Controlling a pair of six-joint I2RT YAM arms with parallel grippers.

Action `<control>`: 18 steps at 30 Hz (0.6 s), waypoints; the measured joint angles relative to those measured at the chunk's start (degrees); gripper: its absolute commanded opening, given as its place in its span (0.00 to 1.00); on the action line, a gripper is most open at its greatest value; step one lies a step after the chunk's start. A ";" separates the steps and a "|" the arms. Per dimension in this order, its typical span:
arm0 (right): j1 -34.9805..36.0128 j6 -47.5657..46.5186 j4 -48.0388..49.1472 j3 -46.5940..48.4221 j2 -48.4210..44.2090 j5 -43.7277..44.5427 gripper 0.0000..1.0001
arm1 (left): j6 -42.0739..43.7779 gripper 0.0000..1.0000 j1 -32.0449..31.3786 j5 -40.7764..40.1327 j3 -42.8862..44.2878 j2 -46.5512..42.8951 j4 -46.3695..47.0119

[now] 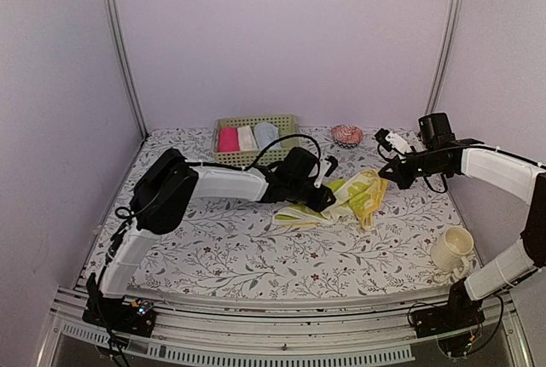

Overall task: Roll the towels
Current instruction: Pick up the towel from the center of the board.

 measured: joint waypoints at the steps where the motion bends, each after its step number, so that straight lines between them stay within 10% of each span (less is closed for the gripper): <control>1: 0.02 0.00 0.00 0.00 0.00 0.00 0.02 | 0.00 0.30 0.00 0.11 0.50 0.55 -0.28; 11: 0.00 -0.02 0.00 0.00 0.00 0.04 0.03 | 0.33 0.01 0.02 0.98 4.37 3.52 -3.76; 18: -0.52 -0.15 -4.87 5.95 0.00 0.48 0.02 | 5.88 0.00 0.24 -6.51 -0.37 -5.90 -8.02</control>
